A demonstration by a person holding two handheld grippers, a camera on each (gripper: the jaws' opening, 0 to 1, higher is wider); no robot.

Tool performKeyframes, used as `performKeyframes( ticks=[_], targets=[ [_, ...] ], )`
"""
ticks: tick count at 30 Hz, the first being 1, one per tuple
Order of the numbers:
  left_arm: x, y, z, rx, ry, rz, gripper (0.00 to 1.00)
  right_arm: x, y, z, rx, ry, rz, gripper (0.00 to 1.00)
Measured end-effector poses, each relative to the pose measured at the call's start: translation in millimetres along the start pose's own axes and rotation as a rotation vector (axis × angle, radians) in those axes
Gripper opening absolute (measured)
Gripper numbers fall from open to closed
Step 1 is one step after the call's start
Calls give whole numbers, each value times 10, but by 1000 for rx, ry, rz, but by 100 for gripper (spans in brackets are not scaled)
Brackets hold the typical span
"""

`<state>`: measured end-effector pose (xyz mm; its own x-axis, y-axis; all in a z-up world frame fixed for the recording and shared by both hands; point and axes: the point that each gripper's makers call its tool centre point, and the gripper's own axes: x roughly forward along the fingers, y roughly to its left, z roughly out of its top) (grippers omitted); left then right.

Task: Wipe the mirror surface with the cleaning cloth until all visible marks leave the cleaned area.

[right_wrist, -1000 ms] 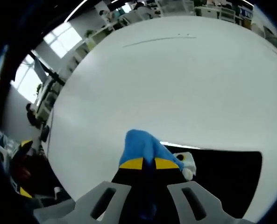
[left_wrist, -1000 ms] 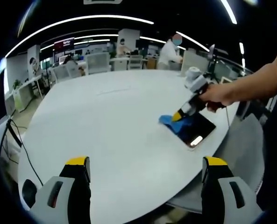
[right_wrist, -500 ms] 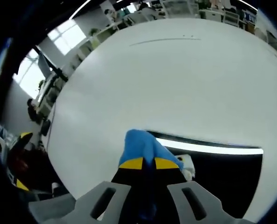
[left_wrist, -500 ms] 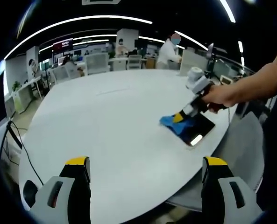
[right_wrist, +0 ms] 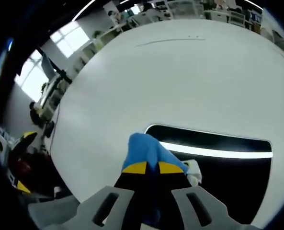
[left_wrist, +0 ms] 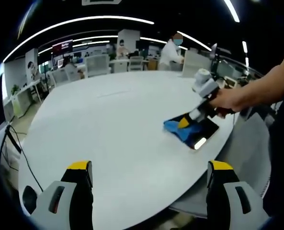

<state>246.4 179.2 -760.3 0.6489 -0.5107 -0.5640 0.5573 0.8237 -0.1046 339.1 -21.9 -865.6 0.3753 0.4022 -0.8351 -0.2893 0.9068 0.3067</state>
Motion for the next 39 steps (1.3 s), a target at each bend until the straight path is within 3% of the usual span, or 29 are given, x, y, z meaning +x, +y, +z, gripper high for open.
performKeyframes(
  ticks=[20,39],
  targets=[
    [-16,-53,32,-1,-10,6,100,-8,12,-24,-18,8,14,2],
    [3,-119,52,2,-12,7,100,-82,-139,-80,-23,5,28,2]
  ],
)
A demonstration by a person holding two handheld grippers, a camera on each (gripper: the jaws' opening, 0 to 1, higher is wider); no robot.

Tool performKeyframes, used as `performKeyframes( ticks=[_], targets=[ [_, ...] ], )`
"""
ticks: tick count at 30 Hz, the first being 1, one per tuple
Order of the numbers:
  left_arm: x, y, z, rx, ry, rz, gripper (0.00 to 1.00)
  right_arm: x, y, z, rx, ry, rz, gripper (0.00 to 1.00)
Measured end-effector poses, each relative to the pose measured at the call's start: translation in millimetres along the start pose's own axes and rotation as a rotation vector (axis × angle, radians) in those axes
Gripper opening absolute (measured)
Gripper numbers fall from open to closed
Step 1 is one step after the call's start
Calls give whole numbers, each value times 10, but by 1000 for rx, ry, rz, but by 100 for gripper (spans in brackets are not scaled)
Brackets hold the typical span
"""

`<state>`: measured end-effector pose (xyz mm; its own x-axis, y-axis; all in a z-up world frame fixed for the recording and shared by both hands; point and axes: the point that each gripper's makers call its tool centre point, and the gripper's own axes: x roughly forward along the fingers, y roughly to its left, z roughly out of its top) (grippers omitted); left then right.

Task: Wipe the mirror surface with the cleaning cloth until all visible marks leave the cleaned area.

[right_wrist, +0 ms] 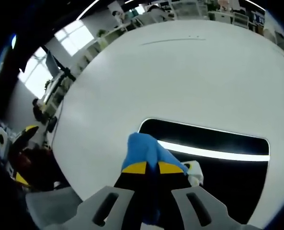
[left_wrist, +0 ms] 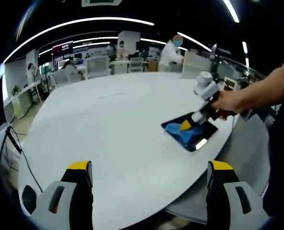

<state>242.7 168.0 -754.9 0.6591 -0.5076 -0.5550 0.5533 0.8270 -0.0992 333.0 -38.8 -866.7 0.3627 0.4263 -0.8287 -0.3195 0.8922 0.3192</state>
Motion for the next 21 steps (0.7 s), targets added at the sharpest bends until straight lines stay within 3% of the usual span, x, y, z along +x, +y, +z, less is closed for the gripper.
performKeyframes(
  ticks=[21],
  targets=[
    [16,-64,-17,16,10,-12,100,-117,-244,-38,33,-11,-18,2]
  ],
)
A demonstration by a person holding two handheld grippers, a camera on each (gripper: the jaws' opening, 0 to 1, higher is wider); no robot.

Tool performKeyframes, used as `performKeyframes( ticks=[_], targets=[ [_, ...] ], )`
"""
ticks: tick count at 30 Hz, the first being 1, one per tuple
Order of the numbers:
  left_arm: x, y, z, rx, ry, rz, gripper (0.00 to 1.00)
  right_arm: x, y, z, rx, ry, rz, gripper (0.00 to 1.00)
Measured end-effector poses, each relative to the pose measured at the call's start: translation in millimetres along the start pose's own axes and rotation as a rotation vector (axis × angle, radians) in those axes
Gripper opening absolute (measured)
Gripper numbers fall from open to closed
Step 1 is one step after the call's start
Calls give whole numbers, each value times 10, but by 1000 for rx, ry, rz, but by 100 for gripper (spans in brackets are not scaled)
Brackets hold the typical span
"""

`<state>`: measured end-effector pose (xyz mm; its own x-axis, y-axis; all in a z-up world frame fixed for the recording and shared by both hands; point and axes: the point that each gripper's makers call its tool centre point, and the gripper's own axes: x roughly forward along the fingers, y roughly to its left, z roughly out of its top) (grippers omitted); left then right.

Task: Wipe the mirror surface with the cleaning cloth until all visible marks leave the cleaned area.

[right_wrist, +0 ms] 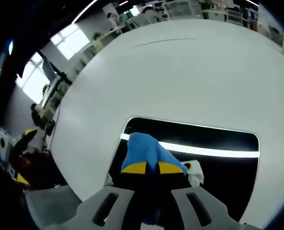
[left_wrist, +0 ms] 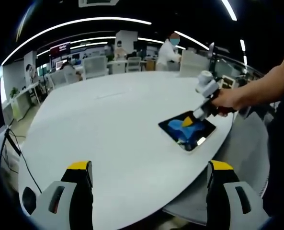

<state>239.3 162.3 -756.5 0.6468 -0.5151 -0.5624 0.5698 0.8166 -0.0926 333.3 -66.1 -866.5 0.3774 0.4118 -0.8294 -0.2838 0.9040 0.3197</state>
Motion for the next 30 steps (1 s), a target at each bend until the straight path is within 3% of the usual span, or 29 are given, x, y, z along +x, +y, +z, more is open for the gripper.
performKeyframes(
  ticks=[30],
  targets=[
    [-32,-35,61,15,-5,5,100,-221,-426,-86,42,-20,-27,2]
  ],
)
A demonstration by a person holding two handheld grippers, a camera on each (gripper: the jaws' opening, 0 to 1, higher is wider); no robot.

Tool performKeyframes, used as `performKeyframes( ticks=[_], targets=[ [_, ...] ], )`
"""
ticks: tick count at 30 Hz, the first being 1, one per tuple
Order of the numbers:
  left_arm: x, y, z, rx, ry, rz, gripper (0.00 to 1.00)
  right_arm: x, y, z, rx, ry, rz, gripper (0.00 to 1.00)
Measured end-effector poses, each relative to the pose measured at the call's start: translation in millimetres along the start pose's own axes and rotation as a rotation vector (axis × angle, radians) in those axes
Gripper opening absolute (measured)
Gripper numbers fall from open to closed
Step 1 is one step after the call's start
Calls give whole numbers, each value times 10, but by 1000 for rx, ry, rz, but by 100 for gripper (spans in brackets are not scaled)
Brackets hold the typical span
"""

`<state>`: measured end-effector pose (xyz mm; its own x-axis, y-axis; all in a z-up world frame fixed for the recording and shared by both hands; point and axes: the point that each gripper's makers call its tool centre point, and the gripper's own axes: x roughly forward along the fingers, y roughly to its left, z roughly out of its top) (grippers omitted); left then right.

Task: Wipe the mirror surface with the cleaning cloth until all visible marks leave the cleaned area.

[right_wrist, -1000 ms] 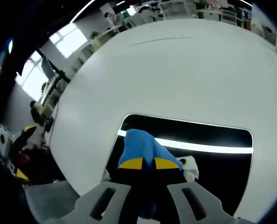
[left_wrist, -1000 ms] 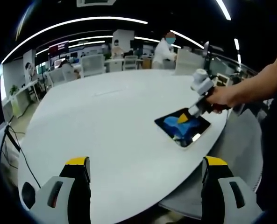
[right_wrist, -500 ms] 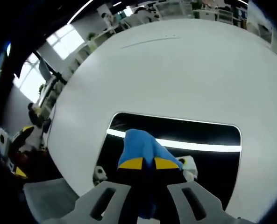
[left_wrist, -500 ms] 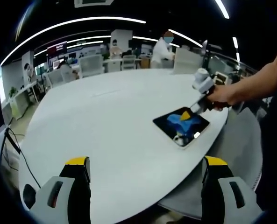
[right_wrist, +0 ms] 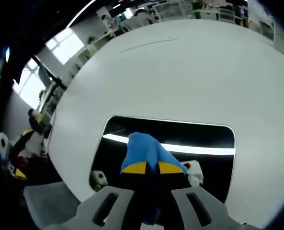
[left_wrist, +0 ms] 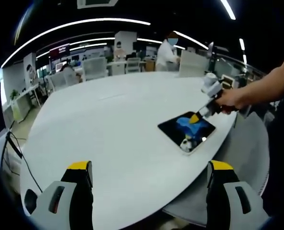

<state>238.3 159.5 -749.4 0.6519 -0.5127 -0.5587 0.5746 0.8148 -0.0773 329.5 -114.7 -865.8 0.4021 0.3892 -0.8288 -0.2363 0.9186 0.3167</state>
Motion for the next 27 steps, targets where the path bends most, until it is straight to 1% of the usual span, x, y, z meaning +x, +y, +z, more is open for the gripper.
performKeyframes(
  ticks=[6,10,15,19,21,27],
  targets=[
    [-4,-30,18,-11,-12,4,100,-43,-108,0,7,-3,-8,2],
    [-4,-43,10,-7,-7,6,100,-77,-168,-16,10,-5,-12,2],
    [-3,-54,62,-13,-24,11,100,-110,-261,-20,10,-3,-17,2],
    [14,-61,60,-17,-27,15,100,-135,-327,-24,7,-1,-23,2],
    [41,-95,51,-11,-24,19,100,-154,-365,-34,11,-3,-26,2],
    [92,-201,50,-11,-18,4,100,-197,-451,-59,7,-3,-27,2]
  ],
)
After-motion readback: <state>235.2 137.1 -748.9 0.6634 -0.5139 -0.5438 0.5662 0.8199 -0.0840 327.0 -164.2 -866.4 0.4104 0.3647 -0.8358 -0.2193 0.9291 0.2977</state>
